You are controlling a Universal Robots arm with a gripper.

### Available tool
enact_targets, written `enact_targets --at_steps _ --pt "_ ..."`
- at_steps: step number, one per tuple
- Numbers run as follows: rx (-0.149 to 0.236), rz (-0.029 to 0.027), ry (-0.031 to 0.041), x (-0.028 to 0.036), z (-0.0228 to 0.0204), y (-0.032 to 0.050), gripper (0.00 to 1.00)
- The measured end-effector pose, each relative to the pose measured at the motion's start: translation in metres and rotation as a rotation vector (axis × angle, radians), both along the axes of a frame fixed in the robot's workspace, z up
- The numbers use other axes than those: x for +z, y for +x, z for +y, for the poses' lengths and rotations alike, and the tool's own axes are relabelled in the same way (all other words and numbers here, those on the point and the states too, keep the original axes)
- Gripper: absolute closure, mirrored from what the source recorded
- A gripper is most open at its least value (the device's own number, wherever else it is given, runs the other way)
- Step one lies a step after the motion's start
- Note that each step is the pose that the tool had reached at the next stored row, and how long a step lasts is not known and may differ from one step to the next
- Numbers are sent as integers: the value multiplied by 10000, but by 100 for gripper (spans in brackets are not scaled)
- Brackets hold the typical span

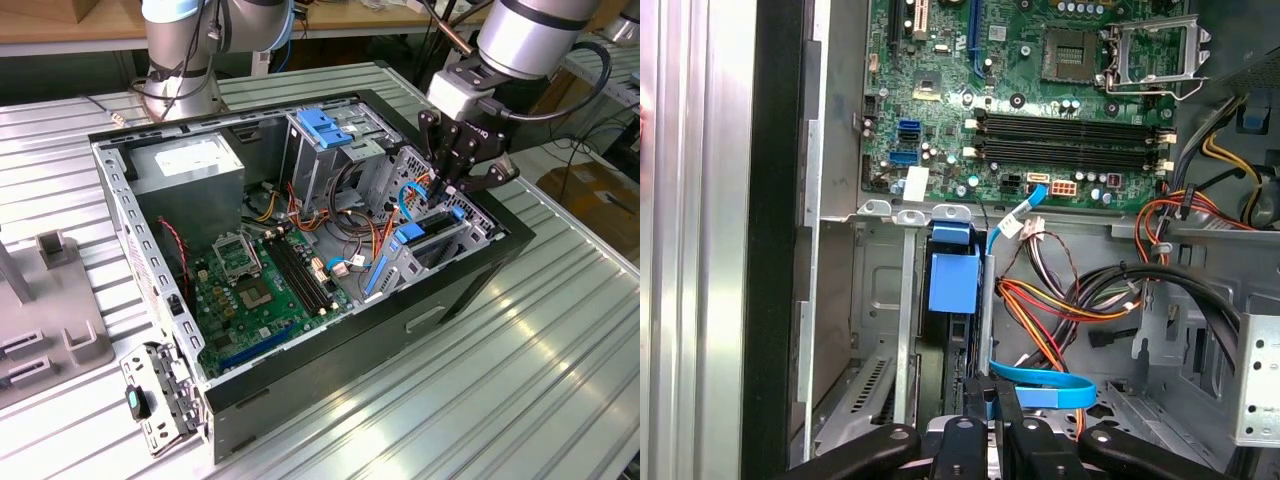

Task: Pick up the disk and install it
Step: 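Insert the first disk wire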

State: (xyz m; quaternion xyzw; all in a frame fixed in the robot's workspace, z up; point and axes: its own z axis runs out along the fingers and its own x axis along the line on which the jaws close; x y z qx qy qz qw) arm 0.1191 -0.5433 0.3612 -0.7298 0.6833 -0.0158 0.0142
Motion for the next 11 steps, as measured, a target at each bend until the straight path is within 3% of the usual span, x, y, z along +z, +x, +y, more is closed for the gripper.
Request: enact_targets --at_steps 3,8,11 --pt "1 -1 2 0 -1 0 84" --pt "0 -23 65 -5 -55 -1 84" --pt "0 -34 74 -7 -67 -3 84"
